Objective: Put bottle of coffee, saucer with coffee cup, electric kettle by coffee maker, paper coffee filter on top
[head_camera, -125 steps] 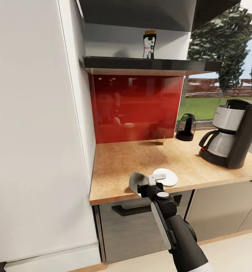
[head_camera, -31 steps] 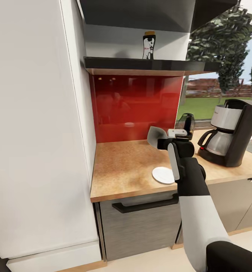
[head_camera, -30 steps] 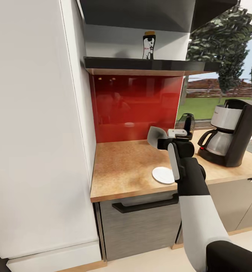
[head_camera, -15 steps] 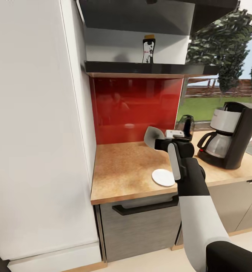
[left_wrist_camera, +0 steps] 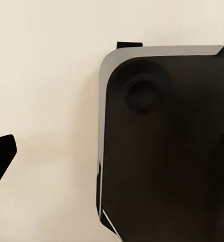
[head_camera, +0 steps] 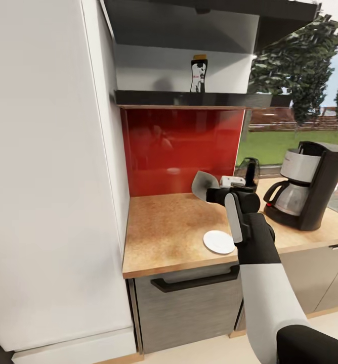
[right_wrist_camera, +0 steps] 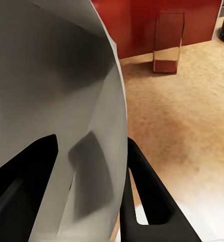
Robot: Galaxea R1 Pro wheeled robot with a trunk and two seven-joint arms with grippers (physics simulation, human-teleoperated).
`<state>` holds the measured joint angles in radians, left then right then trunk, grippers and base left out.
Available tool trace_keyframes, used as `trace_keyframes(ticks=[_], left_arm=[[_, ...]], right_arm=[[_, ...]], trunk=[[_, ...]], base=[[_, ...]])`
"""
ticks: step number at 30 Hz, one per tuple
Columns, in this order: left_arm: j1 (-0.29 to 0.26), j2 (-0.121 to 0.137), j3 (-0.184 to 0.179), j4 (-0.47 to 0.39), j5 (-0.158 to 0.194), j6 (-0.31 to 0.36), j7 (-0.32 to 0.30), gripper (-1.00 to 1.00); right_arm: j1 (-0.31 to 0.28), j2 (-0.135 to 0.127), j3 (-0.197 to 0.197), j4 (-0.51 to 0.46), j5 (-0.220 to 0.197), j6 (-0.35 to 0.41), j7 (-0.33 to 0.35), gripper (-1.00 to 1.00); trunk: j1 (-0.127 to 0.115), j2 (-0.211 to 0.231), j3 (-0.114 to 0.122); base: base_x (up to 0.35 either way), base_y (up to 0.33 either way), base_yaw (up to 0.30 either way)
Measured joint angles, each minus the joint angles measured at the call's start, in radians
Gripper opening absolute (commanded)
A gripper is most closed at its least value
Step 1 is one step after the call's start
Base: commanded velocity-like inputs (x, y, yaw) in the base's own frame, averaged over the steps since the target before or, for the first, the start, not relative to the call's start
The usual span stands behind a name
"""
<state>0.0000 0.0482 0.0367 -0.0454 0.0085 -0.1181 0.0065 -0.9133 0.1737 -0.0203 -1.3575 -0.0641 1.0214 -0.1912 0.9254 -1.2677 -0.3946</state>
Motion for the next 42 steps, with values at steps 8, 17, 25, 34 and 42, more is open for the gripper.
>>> trace_keyframes(ticks=[8,17,25,34,42], left_arm=[[0.000,0.000,-0.001,-0.003,0.001,0.000,0.000,1.00],[0.000,0.003,-0.001,-0.003,0.001,0.001,0.005,1.00],[0.000,-0.004,-0.001,-0.003,0.001,0.001,0.005,1.00],[0.000,0.001,0.000,-0.002,0.001,0.001,0.005,1.00],[0.000,0.000,0.000,-0.001,0.001,0.001,0.005,1.00]], right_arm=[[0.094,0.000,0.000,-0.007,-0.004,-0.001,0.002,-1.00],[0.169,0.000,0.013,-0.105,-0.009,-0.002,0.001,-1.00],[0.178,0.000,0.015,-0.111,-0.009,-0.002,0.002,-1.00],[0.179,0.000,0.015,-0.110,-0.009,-0.002,0.004,-1.00],[0.180,0.000,0.015,-0.110,-0.009,-0.002,0.003,-1.00]], trunk=[[-0.031,0.056,0.037],[-0.065,0.119,0.080],[-0.096,0.175,0.117],[-0.130,0.238,0.159],[-0.161,0.294,0.197]], base=[[0.000,0.000,0.000],[0.000,0.000,0.000],[0.000,0.000,0.000],[0.000,0.000,0.000],[0.000,0.000,0.000]])
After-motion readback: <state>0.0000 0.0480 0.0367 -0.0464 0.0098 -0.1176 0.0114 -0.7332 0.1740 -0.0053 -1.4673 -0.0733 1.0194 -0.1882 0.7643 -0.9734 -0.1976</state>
